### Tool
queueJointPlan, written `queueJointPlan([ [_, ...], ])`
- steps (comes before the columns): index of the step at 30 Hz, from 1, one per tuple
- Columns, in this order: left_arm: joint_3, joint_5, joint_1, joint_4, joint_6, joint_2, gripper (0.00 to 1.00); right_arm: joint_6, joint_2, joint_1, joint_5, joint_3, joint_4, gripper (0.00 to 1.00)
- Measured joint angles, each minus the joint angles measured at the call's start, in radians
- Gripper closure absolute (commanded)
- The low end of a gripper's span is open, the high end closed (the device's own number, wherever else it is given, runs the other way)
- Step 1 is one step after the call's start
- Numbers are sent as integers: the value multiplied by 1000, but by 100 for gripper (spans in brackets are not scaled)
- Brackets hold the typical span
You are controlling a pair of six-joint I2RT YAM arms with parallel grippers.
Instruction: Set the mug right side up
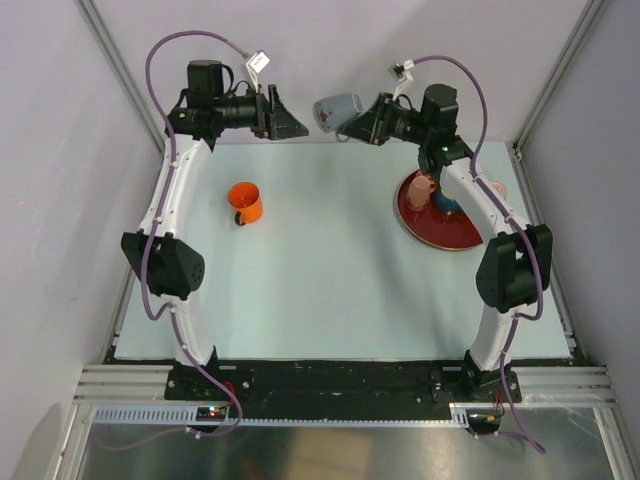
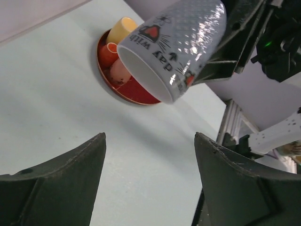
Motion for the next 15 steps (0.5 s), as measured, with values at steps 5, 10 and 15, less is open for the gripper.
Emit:
queueJointPlan([
  [5, -22, 32, 0, 112, -122, 8, 21, 45, 29, 40, -17, 59, 69, 100],
  [10, -66, 41, -7, 228, -232, 8, 27, 63, 56, 61, -27, 80, 94, 100],
  [15, -67, 51, -24, 312, -299, 5, 39, 69, 82, 74, -25, 84, 92, 100],
])
